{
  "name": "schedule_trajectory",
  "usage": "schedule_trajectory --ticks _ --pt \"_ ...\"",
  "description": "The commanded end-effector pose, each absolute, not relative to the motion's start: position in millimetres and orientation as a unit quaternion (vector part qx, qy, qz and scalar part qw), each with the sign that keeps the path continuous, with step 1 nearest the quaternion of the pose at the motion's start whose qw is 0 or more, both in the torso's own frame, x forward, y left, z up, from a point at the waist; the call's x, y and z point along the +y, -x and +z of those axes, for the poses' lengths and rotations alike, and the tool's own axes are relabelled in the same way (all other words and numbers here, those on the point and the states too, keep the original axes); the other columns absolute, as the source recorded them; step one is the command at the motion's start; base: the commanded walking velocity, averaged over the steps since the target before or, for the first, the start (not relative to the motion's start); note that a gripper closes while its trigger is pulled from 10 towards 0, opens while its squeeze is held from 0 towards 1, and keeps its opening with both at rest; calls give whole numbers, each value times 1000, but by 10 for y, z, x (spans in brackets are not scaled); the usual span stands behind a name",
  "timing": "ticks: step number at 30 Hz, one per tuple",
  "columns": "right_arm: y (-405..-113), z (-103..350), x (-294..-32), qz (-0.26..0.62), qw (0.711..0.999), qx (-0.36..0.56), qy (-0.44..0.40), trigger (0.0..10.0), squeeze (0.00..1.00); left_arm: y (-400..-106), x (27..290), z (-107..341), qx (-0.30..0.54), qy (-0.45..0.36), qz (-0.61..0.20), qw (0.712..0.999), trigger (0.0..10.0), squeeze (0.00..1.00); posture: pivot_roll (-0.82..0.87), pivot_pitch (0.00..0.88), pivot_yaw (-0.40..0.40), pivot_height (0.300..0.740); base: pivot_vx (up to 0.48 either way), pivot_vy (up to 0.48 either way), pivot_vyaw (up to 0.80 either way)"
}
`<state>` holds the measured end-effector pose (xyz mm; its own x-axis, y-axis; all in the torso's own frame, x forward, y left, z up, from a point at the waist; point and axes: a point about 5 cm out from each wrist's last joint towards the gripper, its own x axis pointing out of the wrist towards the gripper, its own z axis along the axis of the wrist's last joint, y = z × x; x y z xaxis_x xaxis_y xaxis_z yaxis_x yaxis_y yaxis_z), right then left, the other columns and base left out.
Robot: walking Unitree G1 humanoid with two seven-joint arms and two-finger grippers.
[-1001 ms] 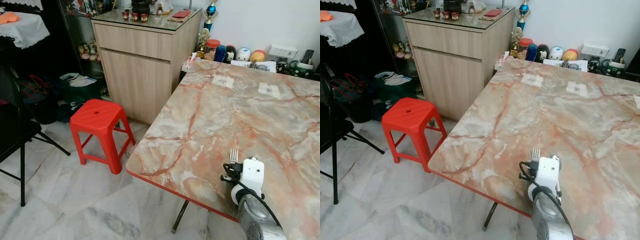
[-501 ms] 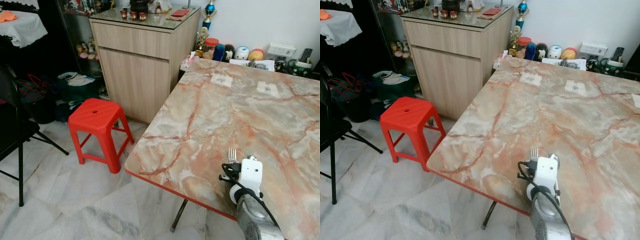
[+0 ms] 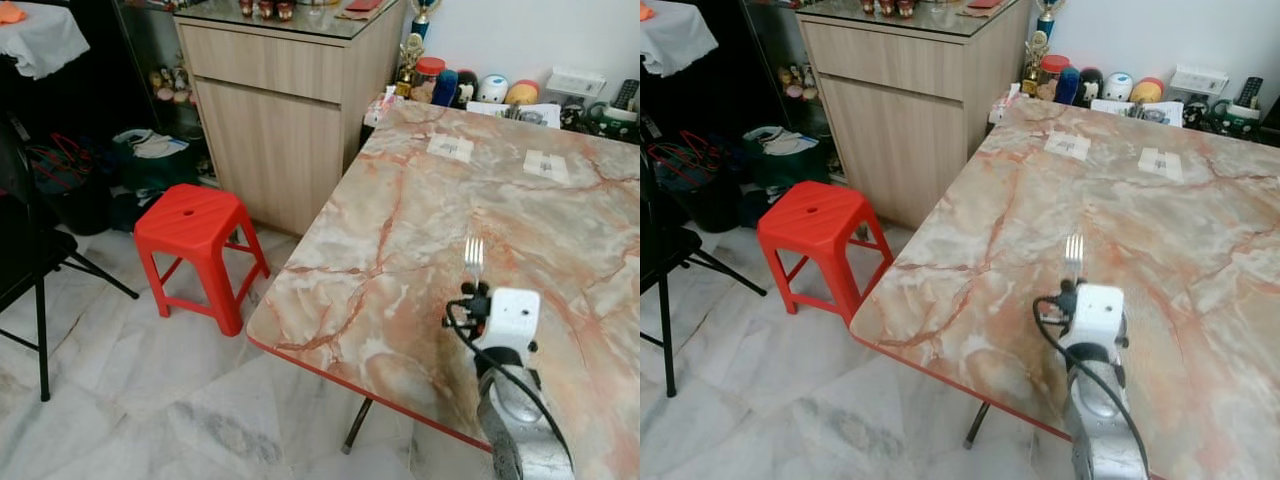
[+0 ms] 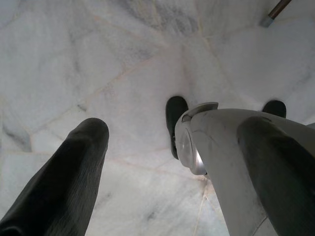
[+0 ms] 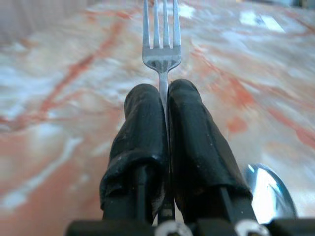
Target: Setting the table
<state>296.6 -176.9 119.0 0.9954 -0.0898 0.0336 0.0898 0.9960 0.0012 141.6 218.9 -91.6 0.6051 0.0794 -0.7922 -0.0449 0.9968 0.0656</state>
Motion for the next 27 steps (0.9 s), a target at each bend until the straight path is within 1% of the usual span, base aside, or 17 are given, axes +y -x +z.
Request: schedule_trajectory --ticks 1,7,11,15,18,21,24,27 --pt "-2961 1321 -1739 -21 998 -53 8 10000 0 -1297 2218 -961 465 -20 48 884 10000 0 -4 98 -23 740 0 0 0" --pt "-3009 1396 -1758 -13 997 -69 18 10000 0 -1348 2231 -944 462 -21 54 885 10000 0 -7 64 -25 740 0 0 0" --pt "-3000 1412 -1807 -46 996 -77 6 10000 0 -1461 2285 -890 447 -24 56 893 10000 0 -4 41 -17 740 0 0 0" --pt "-2980 1400 -1812 -55 995 -77 2 10000 0 -1493 2289 -877 444 -25 54 894 10000 0 -4 36 -13 740 0 0 0" --pt "-2929 1356 -1797 -71 995 -74 -11 10000 0 -1534 2300 -858 439 -32 52 896 10000 0 -9 31 -3 740 0 0 0" --pt "-2857 1312 -1774 -81 994 -69 -6 10000 0 -1556 2310 -846 437 -44 48 897 10000 0 -6 27 3 740 0 0 0" --pt "-2761 1258 -1797 -96 994 -59 -11 10000 0 -1553 2318 -843 434 -45 49 899 10000 0 -12 27 5 740 0 0 0" --pt "-2731 1231 -1817 -101 993 -53 -8 10000 0 -1545 2312 -848 436 -50 45 897 10000 0 -11 31 4 740 0 0 0"
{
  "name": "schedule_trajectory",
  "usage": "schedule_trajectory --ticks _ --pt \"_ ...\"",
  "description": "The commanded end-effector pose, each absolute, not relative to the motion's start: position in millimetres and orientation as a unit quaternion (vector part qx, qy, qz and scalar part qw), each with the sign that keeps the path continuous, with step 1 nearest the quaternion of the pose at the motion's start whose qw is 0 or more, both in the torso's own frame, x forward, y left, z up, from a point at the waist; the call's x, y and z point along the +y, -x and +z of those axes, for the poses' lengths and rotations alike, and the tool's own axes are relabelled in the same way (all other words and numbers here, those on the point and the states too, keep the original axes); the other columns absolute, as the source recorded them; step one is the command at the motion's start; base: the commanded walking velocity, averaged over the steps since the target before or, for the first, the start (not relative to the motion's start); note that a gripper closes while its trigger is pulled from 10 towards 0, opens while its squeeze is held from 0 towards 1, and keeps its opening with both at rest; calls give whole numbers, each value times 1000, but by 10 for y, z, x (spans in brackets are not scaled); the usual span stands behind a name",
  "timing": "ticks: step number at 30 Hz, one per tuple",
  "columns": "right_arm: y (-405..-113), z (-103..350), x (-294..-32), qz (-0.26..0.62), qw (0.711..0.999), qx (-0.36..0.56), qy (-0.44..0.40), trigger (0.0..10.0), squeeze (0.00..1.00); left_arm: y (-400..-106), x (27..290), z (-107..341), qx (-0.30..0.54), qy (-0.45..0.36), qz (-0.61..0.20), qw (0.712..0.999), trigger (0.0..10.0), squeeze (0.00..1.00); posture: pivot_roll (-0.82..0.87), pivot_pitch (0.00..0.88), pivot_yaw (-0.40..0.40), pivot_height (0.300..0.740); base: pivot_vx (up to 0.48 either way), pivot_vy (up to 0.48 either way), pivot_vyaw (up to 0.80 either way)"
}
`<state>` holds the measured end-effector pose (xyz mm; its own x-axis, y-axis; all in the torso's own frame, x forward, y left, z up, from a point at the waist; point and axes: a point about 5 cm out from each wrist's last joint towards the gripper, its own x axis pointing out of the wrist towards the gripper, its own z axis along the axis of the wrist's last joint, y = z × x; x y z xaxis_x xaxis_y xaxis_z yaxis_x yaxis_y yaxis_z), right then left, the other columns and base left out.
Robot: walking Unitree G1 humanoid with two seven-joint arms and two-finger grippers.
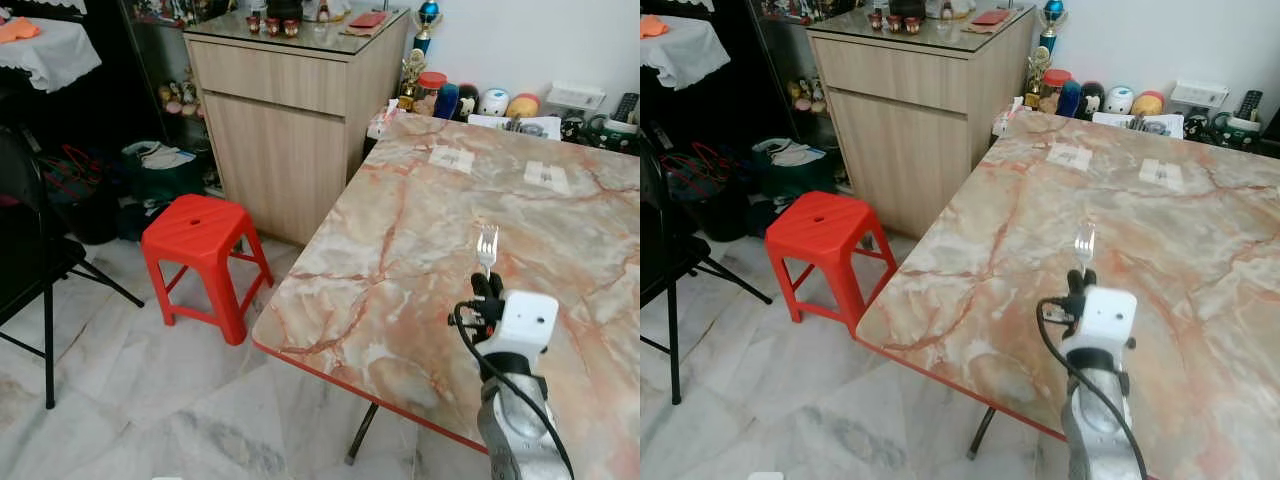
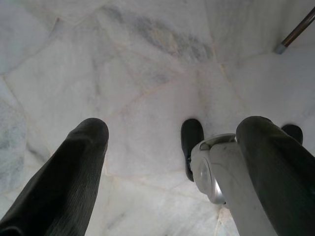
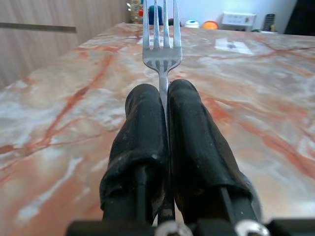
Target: Setting the table
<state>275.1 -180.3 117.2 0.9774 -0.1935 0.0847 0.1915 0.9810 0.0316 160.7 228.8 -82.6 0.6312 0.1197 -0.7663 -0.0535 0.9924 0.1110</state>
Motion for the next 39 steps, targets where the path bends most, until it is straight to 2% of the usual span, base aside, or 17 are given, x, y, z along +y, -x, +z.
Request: schedule_trajectory --ticks 1,5,13,17,39 --pt "-2722 1223 -1826 -104 993 -51 -8 10000 0 -1541 2310 -850 437 -52 43 897 10000 0 -11 31 4 740 0 0 0" --pt "-2713 1207 -1849 -111 993 -44 -10 10000 0 -1537 2285 -855 436 -55 37 898 10000 0 -9 33 0 740 0 0 -400" --pt "-2717 1227 -1792 -106 993 -46 -5 10000 0 -1498 2229 -878 436 -55 29 898 10000 0 -1 33 -9 740 0 -450 -788" --pt "-2717 1238 -1804 -110 993 -49 -6 10000 0 -1477 2217 -889 438 -55 28 897 10000 0 -3 32 -10 740 0 0 -781" --pt "-2748 1266 -1784 -111 992 -58 -10 10000 0 -1415 2199 -918 449 -57 19 892 10000 0 -4 18 -8 740 0 -131 0"
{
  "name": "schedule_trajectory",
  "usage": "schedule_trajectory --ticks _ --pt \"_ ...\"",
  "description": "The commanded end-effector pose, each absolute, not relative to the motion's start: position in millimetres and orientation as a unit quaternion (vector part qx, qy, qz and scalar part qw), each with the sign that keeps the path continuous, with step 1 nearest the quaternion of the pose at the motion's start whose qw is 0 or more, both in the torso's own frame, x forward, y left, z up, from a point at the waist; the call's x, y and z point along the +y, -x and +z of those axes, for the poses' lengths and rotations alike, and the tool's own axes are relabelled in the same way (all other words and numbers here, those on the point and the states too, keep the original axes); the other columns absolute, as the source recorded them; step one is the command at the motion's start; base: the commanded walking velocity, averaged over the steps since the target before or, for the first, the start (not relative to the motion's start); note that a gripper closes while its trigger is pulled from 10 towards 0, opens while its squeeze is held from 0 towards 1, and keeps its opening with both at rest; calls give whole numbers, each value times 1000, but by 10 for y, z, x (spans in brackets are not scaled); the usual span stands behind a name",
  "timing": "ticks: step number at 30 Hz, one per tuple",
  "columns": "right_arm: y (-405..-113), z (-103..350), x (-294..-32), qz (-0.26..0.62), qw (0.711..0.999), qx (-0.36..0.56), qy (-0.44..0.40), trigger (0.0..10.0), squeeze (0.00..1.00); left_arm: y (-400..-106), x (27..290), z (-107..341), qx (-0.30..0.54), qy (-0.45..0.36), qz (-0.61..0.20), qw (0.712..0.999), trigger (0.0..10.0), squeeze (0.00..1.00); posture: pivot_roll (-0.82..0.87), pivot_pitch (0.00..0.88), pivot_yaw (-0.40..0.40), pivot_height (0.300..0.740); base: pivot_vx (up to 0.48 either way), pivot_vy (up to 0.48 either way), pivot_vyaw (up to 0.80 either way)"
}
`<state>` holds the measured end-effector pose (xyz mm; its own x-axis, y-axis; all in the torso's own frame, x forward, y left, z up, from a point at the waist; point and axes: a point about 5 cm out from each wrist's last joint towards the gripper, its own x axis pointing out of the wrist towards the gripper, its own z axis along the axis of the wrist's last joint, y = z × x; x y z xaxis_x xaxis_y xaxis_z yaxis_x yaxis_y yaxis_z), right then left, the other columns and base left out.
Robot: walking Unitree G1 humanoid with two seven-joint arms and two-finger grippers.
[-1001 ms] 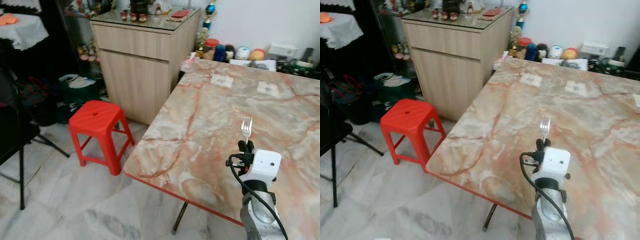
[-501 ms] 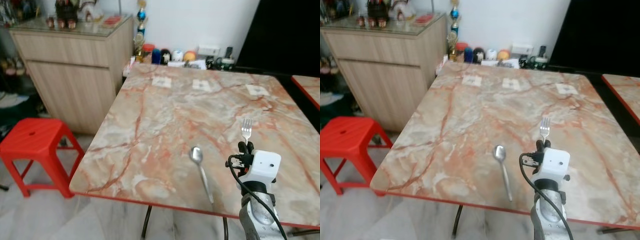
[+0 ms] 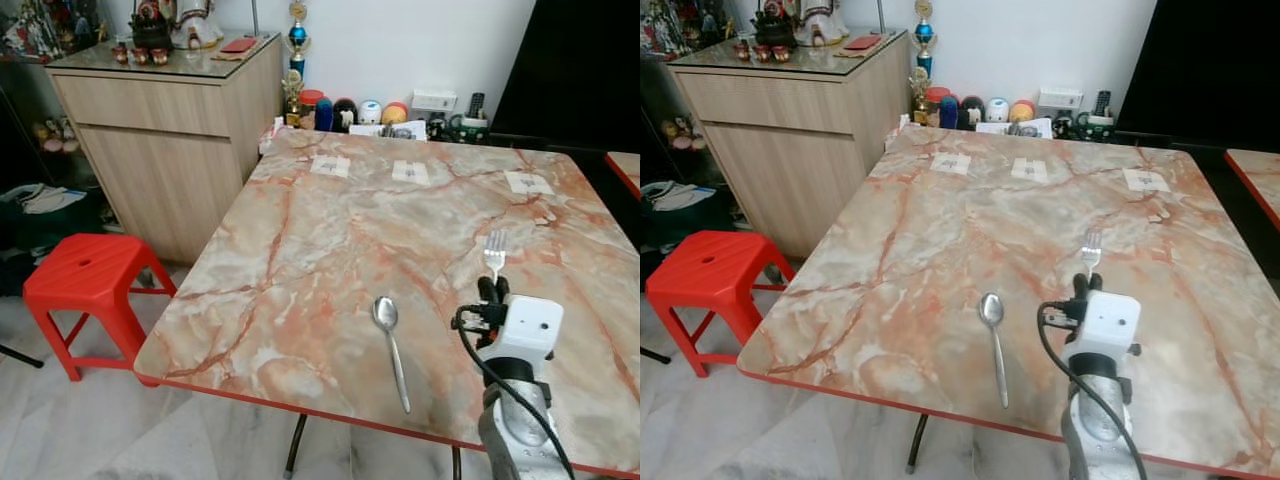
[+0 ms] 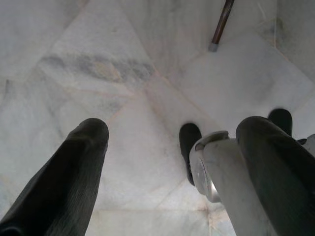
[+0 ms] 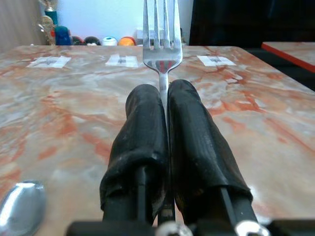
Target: Setting the table
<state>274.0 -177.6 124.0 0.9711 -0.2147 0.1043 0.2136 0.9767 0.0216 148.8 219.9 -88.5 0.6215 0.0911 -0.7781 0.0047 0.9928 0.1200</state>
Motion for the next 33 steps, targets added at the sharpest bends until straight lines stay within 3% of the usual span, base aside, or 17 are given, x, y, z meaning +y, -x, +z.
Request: schedule_trajectory --ticks 1,7,25,33 --pt "-2750 1262 -1781 -110 992 -56 -10 10000 0 -1416 2200 -918 449 -57 19 892 10000 0 -4 18 -8 740 0 0 0" --pt "-2749 1248 -1771 -110 992 -53 -14 10000 0 -1418 2208 -915 449 -57 21 892 10000 0 -2 31 -8 740 0 -400 -752" --pt "-2780 1262 -1767 -112 992 -53 -15 10000 0 -1385 2208 -927 451 -53 24 890 10000 0 -1 47 -14 740 0 -480 0" --pt "-2771 1275 -1757 -112 992 -60 -15 10000 0 -1364 2214 -933 454 -52 26 889 10000 0 -2 56 -16 740 0 -480 -545"
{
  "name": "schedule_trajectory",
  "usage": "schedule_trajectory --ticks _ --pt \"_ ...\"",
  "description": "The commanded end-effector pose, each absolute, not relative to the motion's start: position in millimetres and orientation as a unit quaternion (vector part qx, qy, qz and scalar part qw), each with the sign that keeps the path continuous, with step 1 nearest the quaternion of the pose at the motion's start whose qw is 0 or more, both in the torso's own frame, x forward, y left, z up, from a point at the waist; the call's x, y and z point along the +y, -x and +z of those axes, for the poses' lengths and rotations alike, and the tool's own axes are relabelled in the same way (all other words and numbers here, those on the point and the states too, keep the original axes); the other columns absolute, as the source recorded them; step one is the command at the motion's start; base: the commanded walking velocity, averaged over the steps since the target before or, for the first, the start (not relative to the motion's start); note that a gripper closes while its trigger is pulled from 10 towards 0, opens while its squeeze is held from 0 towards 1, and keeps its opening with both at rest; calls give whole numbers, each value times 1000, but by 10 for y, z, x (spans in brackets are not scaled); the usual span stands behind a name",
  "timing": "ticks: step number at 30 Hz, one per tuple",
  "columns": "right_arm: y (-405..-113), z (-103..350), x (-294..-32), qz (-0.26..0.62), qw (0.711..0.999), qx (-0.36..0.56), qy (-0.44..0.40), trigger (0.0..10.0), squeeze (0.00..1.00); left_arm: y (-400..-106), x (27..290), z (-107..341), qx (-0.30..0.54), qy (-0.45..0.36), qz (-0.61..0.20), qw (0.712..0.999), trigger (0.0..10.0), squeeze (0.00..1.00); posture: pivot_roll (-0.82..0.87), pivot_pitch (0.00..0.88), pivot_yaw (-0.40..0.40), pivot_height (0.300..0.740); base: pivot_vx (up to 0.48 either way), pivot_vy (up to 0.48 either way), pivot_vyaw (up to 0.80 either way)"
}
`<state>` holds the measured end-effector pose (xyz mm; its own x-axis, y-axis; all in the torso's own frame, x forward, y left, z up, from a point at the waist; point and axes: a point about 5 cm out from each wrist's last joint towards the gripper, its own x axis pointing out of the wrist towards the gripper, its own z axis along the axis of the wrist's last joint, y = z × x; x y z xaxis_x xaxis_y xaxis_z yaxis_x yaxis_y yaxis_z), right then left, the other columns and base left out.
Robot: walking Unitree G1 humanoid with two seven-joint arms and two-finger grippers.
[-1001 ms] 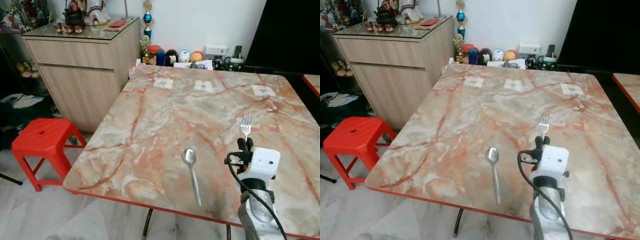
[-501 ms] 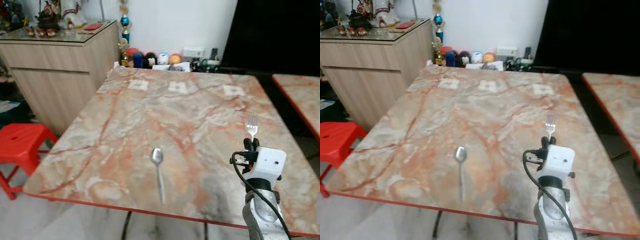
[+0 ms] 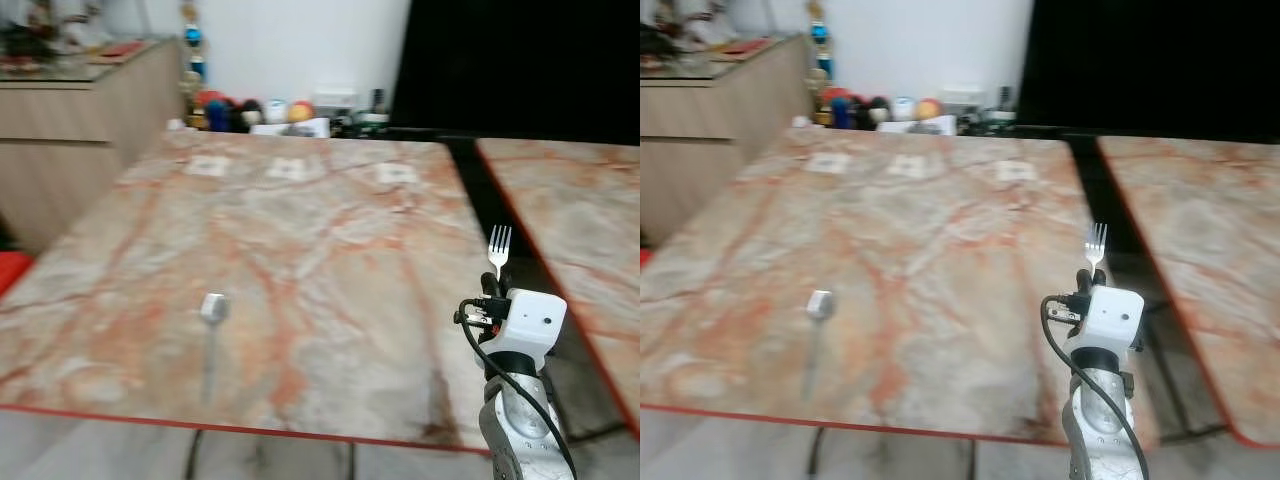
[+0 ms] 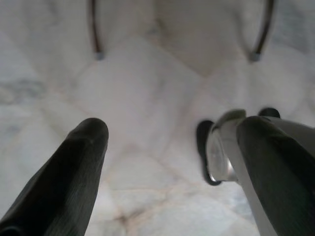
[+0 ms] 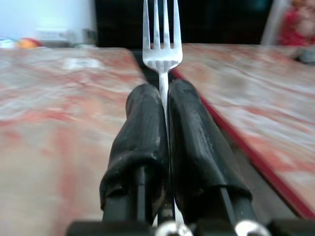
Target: Setting the table
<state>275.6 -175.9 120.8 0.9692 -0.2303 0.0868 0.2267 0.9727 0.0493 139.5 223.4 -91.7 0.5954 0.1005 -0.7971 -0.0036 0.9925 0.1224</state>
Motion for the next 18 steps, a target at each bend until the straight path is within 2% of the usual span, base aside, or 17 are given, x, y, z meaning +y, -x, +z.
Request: schedule_trajectory --ticks 1,18 --pt "-2771 1275 -1757 -112 992 -60 -15 10000 0 -1364 2214 -933 454 -52 26 889 10000 0 -2 56 -16 740 0 -480 0" --pt "-2772 1312 -1745 -113 991 -70 -18 10000 0 -1344 2184 -950 460 -50 24 886 10000 0 -8 68 -14 740 0 -480 0"
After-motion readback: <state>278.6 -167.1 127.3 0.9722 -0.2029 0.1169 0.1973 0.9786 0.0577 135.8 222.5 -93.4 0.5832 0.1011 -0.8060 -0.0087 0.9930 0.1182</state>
